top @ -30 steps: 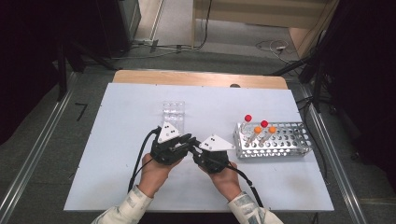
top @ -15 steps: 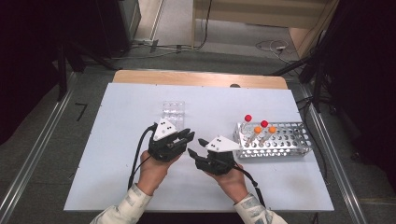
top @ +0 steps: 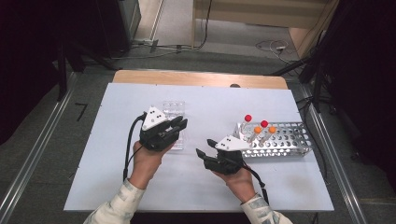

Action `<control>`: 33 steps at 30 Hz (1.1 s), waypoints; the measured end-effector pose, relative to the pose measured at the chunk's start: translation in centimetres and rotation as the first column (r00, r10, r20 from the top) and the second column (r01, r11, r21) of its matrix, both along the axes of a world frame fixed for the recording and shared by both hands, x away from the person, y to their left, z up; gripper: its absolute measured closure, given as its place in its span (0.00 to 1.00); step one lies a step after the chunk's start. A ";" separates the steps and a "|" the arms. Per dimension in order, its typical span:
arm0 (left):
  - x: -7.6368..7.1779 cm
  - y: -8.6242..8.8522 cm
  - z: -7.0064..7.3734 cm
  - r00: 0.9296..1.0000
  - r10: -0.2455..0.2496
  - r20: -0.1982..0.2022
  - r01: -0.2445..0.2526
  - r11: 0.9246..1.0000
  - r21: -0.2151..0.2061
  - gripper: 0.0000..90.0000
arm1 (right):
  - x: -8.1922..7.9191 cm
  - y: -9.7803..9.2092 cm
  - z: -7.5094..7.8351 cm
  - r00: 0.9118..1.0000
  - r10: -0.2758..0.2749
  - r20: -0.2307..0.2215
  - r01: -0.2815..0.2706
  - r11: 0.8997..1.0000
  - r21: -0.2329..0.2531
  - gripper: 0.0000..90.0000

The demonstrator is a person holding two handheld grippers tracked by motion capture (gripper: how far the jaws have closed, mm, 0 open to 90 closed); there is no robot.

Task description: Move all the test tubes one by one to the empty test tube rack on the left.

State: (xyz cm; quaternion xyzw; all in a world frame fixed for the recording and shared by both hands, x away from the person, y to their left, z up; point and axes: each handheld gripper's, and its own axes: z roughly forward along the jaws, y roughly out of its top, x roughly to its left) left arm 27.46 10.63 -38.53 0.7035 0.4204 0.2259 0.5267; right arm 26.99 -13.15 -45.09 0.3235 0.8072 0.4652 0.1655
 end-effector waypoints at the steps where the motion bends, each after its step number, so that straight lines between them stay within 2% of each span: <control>1: 0.1 0.2 0.1 1.000 0.006 0.003 -0.006 1.000 -0.007 0.86 | 0.0 0.0 0.0 1.000 -0.001 0.000 0.001 1.000 -0.001 0.49; 5: 0.3 0.9 0.3 1.000 0.023 0.007 -0.023 1.000 -0.021 0.86 | 0.1 0.0 0.0 1.000 -0.005 -0.004 0.005 1.000 0.004 0.49; 9: 0.3 1.1 0.4 0.999 0.040 0.019 -0.040 0.999 -0.001 0.86 | 0.1 -0.2 0.0 1.000 -0.010 -0.004 0.010 1.000 0.006 0.49; 17: 0.6 1.1 0.0 0.998 0.064 0.018 -0.065 0.997 0.039 0.86 | 0.2 -0.4 0.0 1.000 -0.016 -0.002 0.016 1.000 0.009 0.48; 25: 0.9 0.8 -1.1 0.998 0.070 0.002 -0.070 0.996 0.059 0.85 | 0.2 -0.5 0.0 1.000 -0.020 -0.004 0.021 1.000 0.009 0.45; 33: 1.3 -0.4 -2.9 0.997 0.068 -0.028 -0.065 0.991 0.120 0.85 | 0.2 -0.6 0.0 1.000 -0.023 -0.006 0.023 1.000 0.007 0.44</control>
